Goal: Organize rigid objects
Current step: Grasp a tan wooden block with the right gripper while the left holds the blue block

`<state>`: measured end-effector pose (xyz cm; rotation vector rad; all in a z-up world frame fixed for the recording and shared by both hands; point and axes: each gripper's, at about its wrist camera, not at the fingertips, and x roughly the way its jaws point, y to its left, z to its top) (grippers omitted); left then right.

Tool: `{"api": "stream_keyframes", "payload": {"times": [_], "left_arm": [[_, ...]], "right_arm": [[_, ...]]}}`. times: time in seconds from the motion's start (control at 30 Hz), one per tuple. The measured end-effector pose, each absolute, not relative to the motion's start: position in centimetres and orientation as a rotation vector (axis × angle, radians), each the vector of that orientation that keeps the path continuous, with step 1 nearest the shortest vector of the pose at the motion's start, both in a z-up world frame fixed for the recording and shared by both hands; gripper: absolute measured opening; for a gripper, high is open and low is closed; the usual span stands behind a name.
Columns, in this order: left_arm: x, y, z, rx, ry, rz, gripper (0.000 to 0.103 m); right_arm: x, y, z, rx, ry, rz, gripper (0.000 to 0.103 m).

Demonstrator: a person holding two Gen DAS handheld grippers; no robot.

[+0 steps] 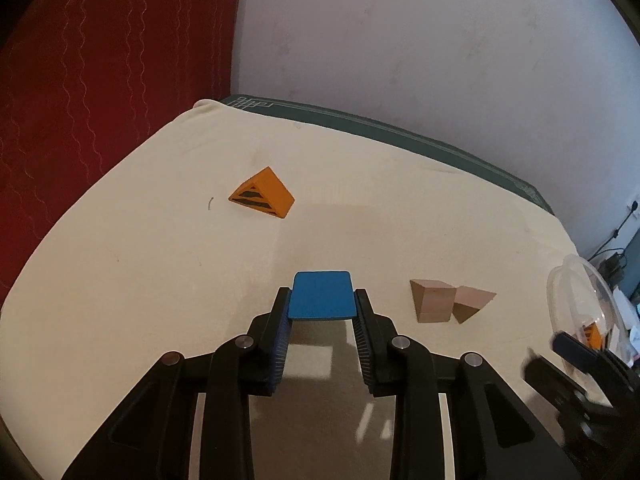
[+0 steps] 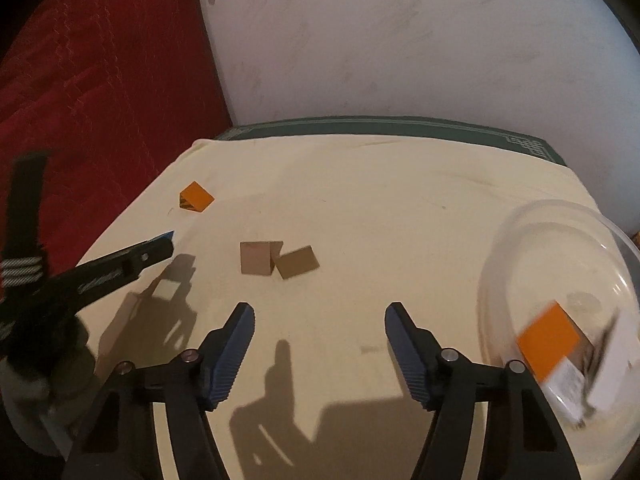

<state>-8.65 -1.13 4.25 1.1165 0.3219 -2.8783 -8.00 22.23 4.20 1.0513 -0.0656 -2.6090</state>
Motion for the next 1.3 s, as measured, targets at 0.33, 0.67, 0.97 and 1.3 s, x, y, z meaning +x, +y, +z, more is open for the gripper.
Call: {"api": "stream_keyframes", "payload": {"times": [0.33, 0.67, 0.97, 1.3], "left_arm": [[-8.0, -1.1, 4.7, 1.111, 0.363, -2.897, 0.031], [-8.1, -1.2, 4.6, 1.117, 0.38, -2.895, 0.031], [-8.2, -1.2, 4.6, 1.124, 0.381, -2.895, 0.031], [-8.1, -1.2, 4.7, 1.122, 0.383, -2.894, 0.031]], "right_arm": [[-11.6, 20.2, 2.8, 1.124, -0.035, -2.565, 0.066], [-13.8, 19.3, 2.3, 1.161, -0.014, -2.531, 0.053], [-14.3, 19.3, 2.4, 1.152, 0.001, -2.504, 0.04], [-13.6, 19.3, 2.6, 1.128, -0.013, -2.52, 0.034]]}}
